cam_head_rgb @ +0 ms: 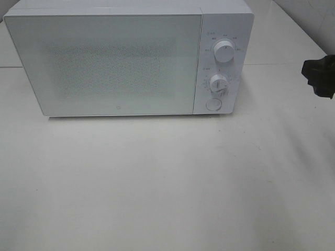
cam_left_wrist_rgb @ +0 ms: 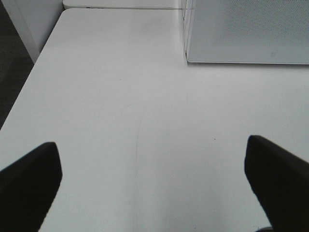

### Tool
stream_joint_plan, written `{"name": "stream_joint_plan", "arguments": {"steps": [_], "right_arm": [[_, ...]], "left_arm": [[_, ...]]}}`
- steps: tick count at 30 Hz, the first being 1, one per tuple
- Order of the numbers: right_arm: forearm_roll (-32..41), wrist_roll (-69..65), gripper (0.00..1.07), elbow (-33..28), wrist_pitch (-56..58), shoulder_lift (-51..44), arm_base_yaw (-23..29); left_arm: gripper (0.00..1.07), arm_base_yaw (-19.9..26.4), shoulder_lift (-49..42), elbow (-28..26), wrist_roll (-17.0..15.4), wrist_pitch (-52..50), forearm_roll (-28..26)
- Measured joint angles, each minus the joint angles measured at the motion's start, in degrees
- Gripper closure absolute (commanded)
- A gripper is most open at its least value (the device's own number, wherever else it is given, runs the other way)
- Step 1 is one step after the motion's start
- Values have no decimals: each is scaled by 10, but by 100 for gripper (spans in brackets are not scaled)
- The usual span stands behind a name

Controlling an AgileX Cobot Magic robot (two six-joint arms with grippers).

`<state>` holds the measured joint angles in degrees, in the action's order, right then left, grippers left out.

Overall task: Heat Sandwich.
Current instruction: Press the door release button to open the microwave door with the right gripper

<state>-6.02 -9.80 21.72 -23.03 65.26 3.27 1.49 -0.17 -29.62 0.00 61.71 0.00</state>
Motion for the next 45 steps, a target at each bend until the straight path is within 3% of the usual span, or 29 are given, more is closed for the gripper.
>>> {"name": "stream_joint_plan", "arguments": {"steps": [4, 12, 23, 32, 45], "right_arm": [[30, 5, 31, -46, -117, 36, 0], [95, 38, 31, -86, -202, 70, 25], [305, 205, 31, -93, -288, 146, 188], [443, 231, 31, -92, -367, 212, 304], [521, 246, 31, -32, -377, 292, 409]], "left_arm": [[9, 0, 0, 0, 0, 0, 0], [9, 0, 0, 0, 0, 0, 0], [9, 0, 0, 0, 0, 0, 0], [9, 0, 0, 0, 0, 0, 0], [9, 0, 0, 0, 0, 0, 0]]}}
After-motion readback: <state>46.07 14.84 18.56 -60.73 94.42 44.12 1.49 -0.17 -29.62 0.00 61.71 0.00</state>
